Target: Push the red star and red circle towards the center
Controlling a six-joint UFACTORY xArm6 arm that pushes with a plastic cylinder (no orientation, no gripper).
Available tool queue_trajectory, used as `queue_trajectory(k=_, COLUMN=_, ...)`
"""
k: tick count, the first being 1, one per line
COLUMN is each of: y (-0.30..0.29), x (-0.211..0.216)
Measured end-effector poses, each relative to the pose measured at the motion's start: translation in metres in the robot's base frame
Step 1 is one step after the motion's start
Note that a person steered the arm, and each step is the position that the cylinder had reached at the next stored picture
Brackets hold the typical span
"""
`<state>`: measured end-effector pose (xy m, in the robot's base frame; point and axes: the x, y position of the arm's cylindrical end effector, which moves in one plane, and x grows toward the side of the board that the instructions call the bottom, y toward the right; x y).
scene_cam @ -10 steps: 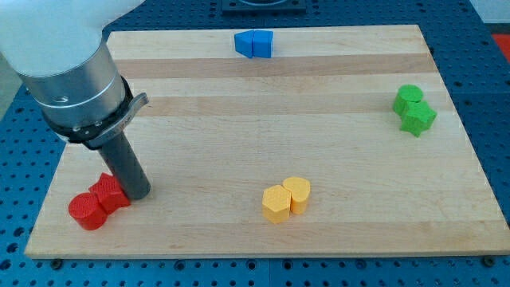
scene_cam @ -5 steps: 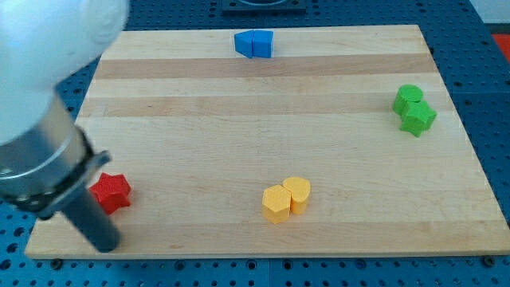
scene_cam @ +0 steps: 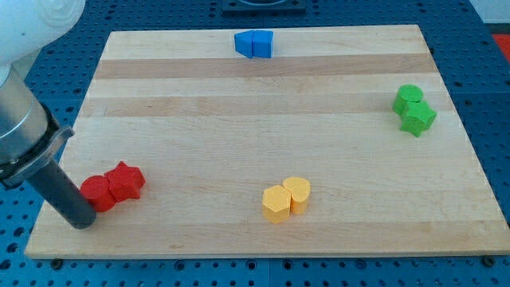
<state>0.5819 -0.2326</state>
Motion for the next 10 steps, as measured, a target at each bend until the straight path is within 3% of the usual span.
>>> queue_trajectory(k=3, y=-0.046, x=-0.008)
queue_trajectory(k=8, y=0.016, x=-0.036)
queue_trajectory(k=10, y=0.072, x=-0.059)
